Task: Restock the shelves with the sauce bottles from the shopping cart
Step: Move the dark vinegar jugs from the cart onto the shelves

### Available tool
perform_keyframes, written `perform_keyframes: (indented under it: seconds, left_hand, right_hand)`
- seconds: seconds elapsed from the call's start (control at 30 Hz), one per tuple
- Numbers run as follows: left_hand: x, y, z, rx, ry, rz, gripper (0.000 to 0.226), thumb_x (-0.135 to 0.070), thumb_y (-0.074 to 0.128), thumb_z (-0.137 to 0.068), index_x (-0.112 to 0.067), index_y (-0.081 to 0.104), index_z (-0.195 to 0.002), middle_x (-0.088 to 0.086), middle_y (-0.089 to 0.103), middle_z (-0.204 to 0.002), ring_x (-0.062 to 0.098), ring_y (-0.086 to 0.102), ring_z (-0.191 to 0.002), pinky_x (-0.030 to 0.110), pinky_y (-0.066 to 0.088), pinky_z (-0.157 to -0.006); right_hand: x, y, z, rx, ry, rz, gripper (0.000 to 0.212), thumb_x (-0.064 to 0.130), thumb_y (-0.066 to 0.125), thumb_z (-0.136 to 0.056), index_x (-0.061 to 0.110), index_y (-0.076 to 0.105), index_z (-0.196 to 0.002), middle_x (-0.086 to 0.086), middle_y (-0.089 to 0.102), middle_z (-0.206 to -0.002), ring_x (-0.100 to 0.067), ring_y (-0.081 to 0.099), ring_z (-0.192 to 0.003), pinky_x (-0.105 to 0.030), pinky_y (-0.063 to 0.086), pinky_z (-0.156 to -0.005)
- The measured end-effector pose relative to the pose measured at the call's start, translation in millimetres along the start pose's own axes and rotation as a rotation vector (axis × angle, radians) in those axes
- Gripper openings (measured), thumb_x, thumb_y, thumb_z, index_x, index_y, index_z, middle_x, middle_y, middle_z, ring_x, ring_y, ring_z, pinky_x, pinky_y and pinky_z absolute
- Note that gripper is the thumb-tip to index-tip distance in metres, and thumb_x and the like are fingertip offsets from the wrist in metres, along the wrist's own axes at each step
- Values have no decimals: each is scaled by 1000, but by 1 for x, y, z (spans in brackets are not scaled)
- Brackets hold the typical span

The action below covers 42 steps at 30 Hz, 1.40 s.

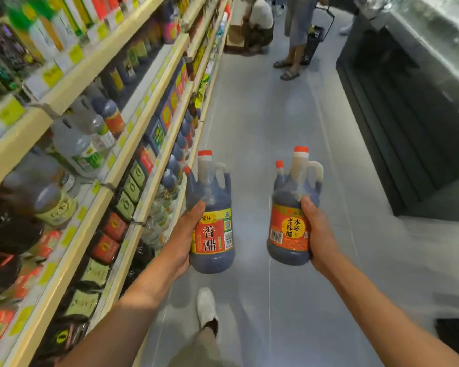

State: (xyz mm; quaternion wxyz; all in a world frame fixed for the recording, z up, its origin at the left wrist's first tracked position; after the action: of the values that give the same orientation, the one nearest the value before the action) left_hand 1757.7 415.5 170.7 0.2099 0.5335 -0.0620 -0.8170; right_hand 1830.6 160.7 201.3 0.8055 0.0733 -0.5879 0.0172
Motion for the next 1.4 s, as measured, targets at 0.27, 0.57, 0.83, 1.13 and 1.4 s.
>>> perform_keyframes:
  seconds: [0.27,0.57,0.83,1.13,1.4]
  left_hand:
    - [-84,-1,-141,54,-11,-42,61,-57,60,-86,-19,56,-134,13,73,-118,27,75,-99,36,62,-76]
    - [-149,23,-294,32,-5,-52,94,-73,77,-60,-21,55,-135,8,75,-112,25,75,-97,35,61,-74]
    - [-206,19,-404,-134,86,25,70,-63,63,-80,-26,52,-138,11,71,-123,29,72,-107,48,59,-90]
    - [-279,-30,-497,-197,127,87,69,-55,68,-80,-20,55,-138,10,74,-117,28,73,-103,38,60,-80]
    - [-318,-84,-529,-312,175,157,60,-50,68,-74,-27,57,-129,2,77,-110,21,75,-99,30,59,-75]
  right_hand:
    - [54,24,-137,-61,-31,-27,95,82,75,-53,22,60,-126,-23,70,-114,-38,70,-98,-54,56,-89]
    - [101,27,-295,-50,-51,18,99,86,71,-51,24,58,-127,-13,73,-108,-33,73,-97,-44,61,-79]
    - [154,46,-447,54,-37,55,93,84,73,-52,28,59,-126,-16,72,-112,-38,70,-101,-52,58,-86]
    - [178,136,-584,174,-2,85,94,78,72,-56,18,58,-128,-20,73,-109,-34,73,-93,-48,59,-82]
    - [177,242,-673,347,27,168,116,83,77,-42,7,59,-126,-23,73,-102,-41,72,-89,-53,59,-81]
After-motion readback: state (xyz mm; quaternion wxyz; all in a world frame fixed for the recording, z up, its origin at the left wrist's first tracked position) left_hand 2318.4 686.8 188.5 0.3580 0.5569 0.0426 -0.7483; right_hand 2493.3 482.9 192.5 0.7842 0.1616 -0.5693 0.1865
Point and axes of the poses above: each hand's wrist, its own z-axis away from the middle knuckle, its own y-axis out of the palm, x = y × z, the point moved 8 cm from there along -z, towards the middle knuckle
